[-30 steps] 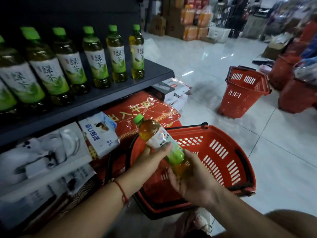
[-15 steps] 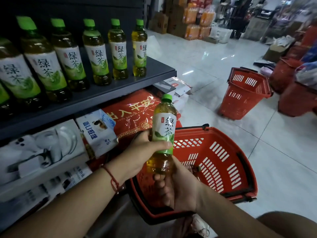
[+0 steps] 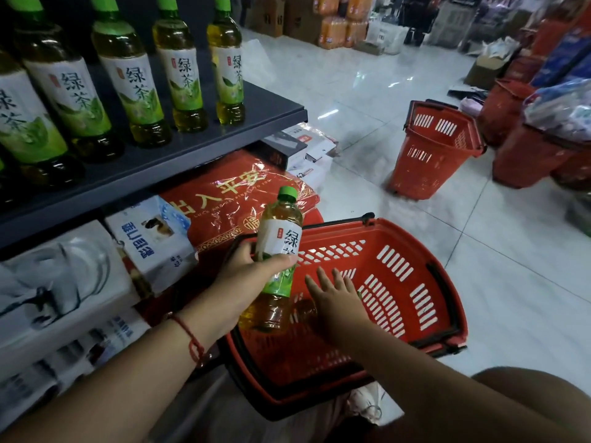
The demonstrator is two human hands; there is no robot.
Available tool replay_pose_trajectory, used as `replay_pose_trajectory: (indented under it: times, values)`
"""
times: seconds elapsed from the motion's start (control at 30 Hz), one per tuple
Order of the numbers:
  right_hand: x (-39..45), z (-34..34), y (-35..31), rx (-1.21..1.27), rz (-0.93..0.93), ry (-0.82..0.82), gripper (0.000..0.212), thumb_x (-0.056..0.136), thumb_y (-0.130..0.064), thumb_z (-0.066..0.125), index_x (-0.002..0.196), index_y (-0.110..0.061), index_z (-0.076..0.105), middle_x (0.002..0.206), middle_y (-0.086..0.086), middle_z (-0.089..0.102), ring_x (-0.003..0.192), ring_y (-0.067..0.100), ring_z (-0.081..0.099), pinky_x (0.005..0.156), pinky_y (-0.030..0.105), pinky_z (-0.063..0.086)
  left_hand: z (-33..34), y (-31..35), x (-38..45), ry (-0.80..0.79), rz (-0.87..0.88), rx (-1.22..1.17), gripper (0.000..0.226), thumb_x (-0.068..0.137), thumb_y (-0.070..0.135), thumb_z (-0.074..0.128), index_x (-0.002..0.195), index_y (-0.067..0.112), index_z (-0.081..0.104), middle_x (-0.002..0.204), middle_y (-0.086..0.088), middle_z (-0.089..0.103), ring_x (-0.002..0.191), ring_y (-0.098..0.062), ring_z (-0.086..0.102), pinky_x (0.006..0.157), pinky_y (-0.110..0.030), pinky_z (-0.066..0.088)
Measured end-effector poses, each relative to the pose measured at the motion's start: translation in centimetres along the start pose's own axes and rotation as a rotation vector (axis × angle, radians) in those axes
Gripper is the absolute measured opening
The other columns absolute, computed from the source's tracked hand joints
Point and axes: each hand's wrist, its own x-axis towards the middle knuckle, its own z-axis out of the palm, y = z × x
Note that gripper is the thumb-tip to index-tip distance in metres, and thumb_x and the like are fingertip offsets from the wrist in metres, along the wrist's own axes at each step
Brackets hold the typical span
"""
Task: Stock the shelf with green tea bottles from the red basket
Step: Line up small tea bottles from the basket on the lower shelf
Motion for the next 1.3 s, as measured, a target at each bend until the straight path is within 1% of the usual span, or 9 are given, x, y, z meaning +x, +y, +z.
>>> replay_pose_trajectory:
  times: [0.4,0.6,0.7,0.8,0.87,0.97,1.1,1.2,1.3]
  values:
    - [11.4,9.4,4.4,0.236,0.242,-0.203,0.077,0.101,-0.041,0.047,0.158,-0.016,0.001,0.163,0.02,-0.004,0.15,0.043,0.005,0.12,0.053,0.012,0.6,-1.4,5.1,0.033,-0.078,0.083,0.043,0.073,0.042,0.082,0.11,0.033,0.064,0.1,0.003,0.074,0.09,-0.018,0.072,0.083,-0.043,0.057]
    - [15.5,13.7,3.4,1.251,0.561,-0.291,0.04,0.099,-0.028,0.052,0.133,-0.006,0.058,0.135,0.016,0.059,0.125,0.031,0.056,0.089,0.031,0.05,0.2,-2.1,7.9,0.061,-0.109,0.118,0.061,0.048,0.058,0.081,0.104,0.04,0.066,0.094,0.01,0.076,0.085,-0.013,0.074,0.084,-0.045,0.058]
    - [21.2,21.1,4.0,1.631,0.648,-0.32,0.048,0.089,-0.039,0.065,0.128,-0.01,0.063,0.128,0.017,0.065,0.11,0.032,0.067,0.081,0.037,0.059,0.2,-2.3,9.3,0.101,-0.122,0.083,0.054,0.054,0.053,0.08,0.104,0.036,0.067,0.092,0.008,0.076,0.083,-0.014,0.075,0.081,-0.045,0.059]
    - [28.2,31.4,6.6,1.943,0.781,-0.371,0.086,0.048,-0.046,0.092,0.125,-0.018,0.064,0.117,0.016,0.071,0.104,0.039,0.069,0.09,0.058,0.052,0.4,-2.3,9.9,0.123,-0.136,0.074,0.056,0.054,0.053,0.08,0.105,0.035,0.067,0.091,0.008,0.076,0.079,-0.012,0.075,0.075,-0.041,0.059]
    - [27.2,29.9,5.9,2.036,0.799,-0.4,0.083,0.049,-0.044,0.091,0.123,-0.017,0.065,0.112,0.015,0.073,0.103,0.038,0.069,0.09,0.057,0.053,0.3,-2.3,10.0,0.123,-0.154,0.089,0.053,0.058,0.052,0.084,0.105,0.035,0.067,0.089,0.01,0.076,0.077,-0.009,0.074,0.071,-0.037,0.057]
    - [21.3,19.1,3.2,1.962,0.802,-0.332,0.048,0.089,-0.032,0.068,0.13,-0.009,0.061,0.107,0.014,0.072,0.094,0.031,0.069,0.077,0.037,0.057,0.0,-2.2,9.5,0.084,-0.151,0.091,0.051,0.061,0.051,0.084,0.107,0.035,0.066,0.09,0.01,0.076,0.079,-0.01,0.074,0.073,-0.037,0.057]
    - [18.5,14.0,2.0,1.849,0.825,-0.228,0.043,0.105,-0.023,0.043,0.142,-0.001,0.047,0.097,0.018,0.063,0.085,0.031,0.061,0.086,0.034,0.048,0.0,-3.3,11.3,0.116,-0.156,0.076,0.031,0.071,0.03,0.087,0.09,0.027,0.061,0.084,0.005,0.068,0.07,-0.008,0.065,0.061,-0.027,0.049]
    - [17.8,12.9,1.7,1.909,0.913,-0.254,0.044,0.105,-0.036,0.04,0.115,-0.002,0.064,0.069,0.012,0.067,0.062,0.024,0.062,0.065,0.032,0.049,-0.1,-3.5,11.3,0.132,-0.097,0.076,0.029,0.074,0.027,0.084,0.095,0.026,0.064,0.09,0.007,0.072,0.069,-0.005,0.064,0.062,-0.025,0.047]
    - [16.5,11.2,1.9,1.938,0.988,-0.22,0.046,0.102,-0.043,0.043,0.094,-0.005,0.067,0.07,0.013,0.072,0.07,0.028,0.064,0.073,0.041,0.051,0.5,-1.4,9.1,0.108,-0.102,0.102,0.038,0.07,0.042,0.083,0.102,0.03,0.067,0.086,0.009,0.075,0.077,-0.01,0.073,0.071,-0.032,0.056]
